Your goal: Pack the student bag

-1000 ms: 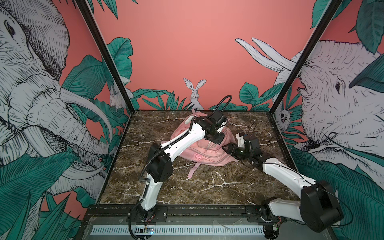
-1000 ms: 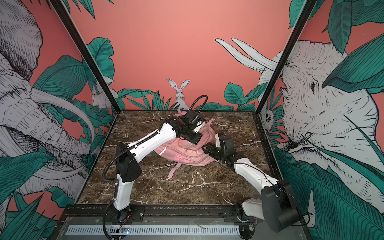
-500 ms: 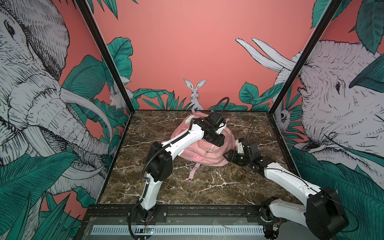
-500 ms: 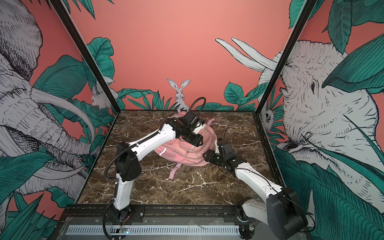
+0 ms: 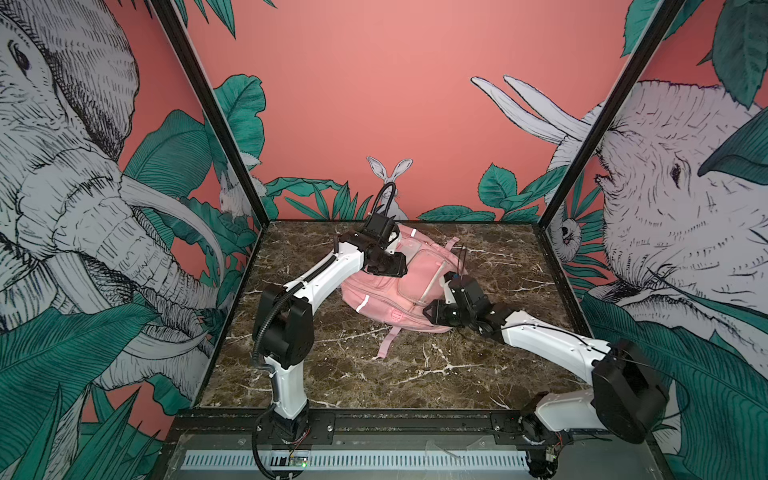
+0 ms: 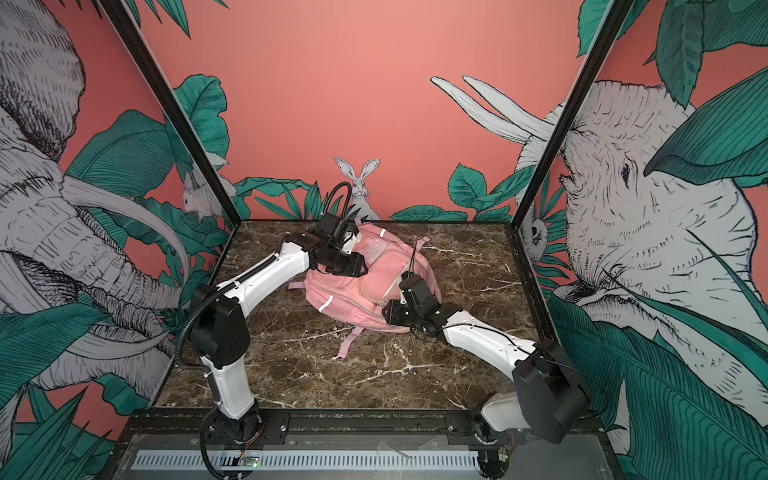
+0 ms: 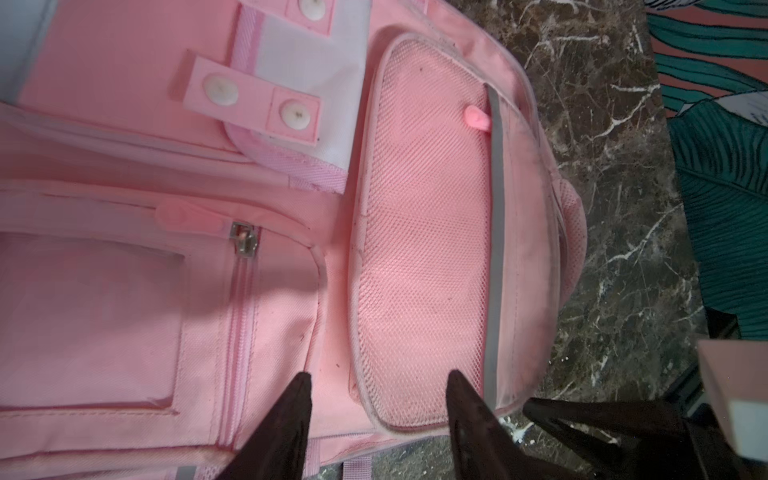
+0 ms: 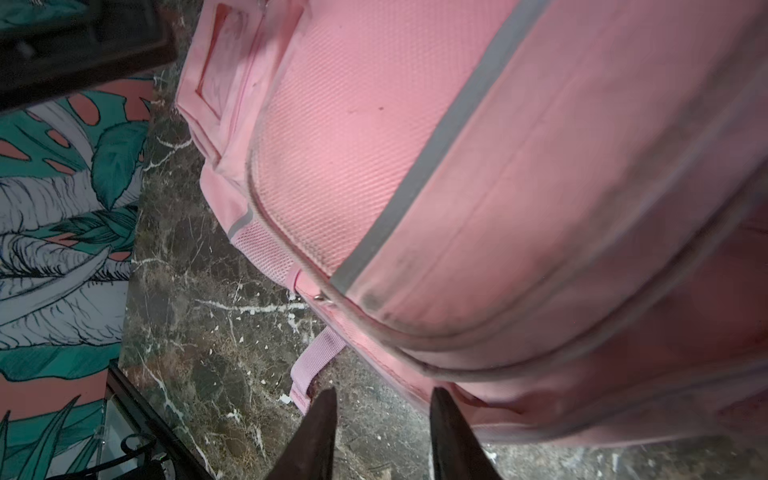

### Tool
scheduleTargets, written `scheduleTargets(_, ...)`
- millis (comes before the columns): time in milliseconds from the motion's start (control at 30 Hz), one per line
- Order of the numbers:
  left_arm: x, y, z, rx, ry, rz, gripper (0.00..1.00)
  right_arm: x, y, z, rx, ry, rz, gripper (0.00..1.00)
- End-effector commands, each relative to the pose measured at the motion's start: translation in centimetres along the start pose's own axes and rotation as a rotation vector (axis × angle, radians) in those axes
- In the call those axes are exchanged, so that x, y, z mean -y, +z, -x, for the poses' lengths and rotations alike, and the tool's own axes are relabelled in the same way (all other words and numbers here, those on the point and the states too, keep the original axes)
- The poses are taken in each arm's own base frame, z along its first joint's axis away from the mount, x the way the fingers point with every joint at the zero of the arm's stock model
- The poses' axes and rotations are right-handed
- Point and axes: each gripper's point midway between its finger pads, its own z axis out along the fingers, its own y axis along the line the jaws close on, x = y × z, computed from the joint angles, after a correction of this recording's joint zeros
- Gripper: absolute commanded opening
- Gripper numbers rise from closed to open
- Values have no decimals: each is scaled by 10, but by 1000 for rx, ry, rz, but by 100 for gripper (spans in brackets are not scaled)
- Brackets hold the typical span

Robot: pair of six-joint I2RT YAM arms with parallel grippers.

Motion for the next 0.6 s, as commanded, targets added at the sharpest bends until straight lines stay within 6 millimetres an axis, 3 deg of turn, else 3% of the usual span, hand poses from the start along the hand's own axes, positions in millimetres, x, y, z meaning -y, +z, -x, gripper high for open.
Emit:
scheduleTargets(0,2,10,-4,-20,-17,-40,54,-17,8,10,33,-32,13,35)
scheduleTargets(400,-10,44,-27,-104,-73,-46,46,-23,34,9,12,-66,-51,41)
scheduleTargets(567,1,51,-31,-102,-120,-130,29,-16,41,13,16,-74,-103,42)
